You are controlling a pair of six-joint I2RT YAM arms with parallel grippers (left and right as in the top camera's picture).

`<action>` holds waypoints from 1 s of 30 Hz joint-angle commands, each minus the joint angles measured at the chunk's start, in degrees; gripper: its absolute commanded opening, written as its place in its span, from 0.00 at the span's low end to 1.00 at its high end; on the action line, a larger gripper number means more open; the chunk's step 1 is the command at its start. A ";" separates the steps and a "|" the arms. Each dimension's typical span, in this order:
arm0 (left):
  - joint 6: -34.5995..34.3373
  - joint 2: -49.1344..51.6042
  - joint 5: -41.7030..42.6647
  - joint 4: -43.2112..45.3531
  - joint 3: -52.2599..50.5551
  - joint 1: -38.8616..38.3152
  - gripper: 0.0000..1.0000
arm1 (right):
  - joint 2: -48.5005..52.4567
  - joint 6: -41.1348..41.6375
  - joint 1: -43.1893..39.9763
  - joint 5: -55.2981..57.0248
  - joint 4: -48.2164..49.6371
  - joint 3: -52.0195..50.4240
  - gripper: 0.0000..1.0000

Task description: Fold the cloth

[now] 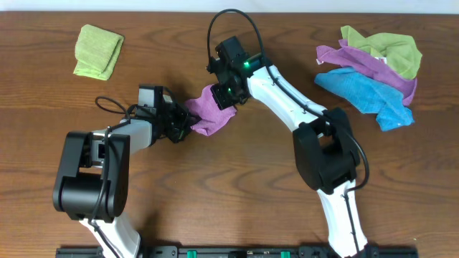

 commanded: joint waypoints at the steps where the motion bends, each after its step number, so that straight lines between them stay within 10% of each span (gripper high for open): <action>1: -0.22 1.77 -1.73 0.52 -1.60 0.66 0.06 | -0.15 0.37 -1.84 -0.26 -0.55 0.85 0.01; 24: 1.01 -16.76 -1.42 10.54 11.10 28.09 0.06 | -11.28 -1.18 -8.90 -0.07 -13.09 2.99 0.01; 30: -6.64 -12.35 -14.38 23.12 11.10 29.38 0.06 | -11.30 -1.20 -8.52 -0.07 -12.44 2.99 0.01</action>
